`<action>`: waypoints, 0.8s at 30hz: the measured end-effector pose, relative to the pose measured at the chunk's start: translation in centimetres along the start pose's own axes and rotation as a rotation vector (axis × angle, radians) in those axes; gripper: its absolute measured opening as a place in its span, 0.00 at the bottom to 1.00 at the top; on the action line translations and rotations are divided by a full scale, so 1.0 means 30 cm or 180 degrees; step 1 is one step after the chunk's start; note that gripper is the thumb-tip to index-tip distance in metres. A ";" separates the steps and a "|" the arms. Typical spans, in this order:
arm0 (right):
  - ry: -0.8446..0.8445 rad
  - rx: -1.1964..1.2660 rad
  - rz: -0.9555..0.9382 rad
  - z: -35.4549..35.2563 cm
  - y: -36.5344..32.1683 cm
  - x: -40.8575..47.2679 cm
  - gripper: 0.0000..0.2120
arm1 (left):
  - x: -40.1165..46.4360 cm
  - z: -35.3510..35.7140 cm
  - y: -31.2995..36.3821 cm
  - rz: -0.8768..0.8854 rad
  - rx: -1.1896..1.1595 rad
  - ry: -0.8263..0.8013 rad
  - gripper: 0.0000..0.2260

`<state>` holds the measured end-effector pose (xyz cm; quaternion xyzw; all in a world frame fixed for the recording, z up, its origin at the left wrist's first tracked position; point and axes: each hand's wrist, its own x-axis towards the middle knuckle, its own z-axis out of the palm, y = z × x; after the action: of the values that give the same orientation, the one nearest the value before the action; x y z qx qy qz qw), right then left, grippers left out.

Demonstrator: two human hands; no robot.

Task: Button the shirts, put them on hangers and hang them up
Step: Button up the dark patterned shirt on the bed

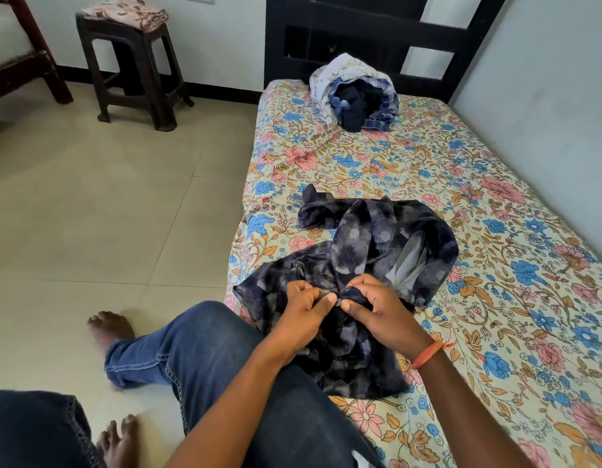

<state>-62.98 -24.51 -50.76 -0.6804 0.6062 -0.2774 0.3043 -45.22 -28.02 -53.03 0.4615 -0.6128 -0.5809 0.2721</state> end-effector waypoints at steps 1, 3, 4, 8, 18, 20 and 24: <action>-0.0021 0.0017 -0.0009 0.001 0.003 0.000 0.04 | -0.001 0.002 0.001 -0.0027 -0.0052 0.0031 0.14; -0.0034 0.0023 -0.0049 0.004 -0.001 0.005 0.04 | -0.002 0.005 0.007 -0.0079 -0.0124 0.0021 0.14; -0.0032 0.0014 -0.0077 0.005 -0.005 0.008 0.03 | -0.001 0.004 0.006 -0.0136 -0.0208 -0.0032 0.13; -0.0073 -0.0051 -0.0269 -0.008 -0.023 0.028 0.04 | -0.001 -0.017 0.000 -0.0328 -0.1080 -0.0476 0.12; 0.0862 -0.0202 0.0214 -0.125 0.021 0.130 0.05 | 0.106 0.016 0.020 0.0288 0.1872 0.1061 0.05; 0.1022 -0.0596 0.0132 -0.174 0.012 0.206 0.02 | 0.141 0.007 0.039 0.0209 0.2002 0.1172 0.01; 0.1109 -0.1382 -0.0148 -0.256 -0.028 0.438 0.05 | 0.200 -0.020 0.080 -0.0053 0.1984 0.1372 0.02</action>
<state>-66.70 -38.09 -44.92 -0.6854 0.6789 -0.2608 0.0362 -47.87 -33.84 -51.82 0.6388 -0.6850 -0.2584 0.2366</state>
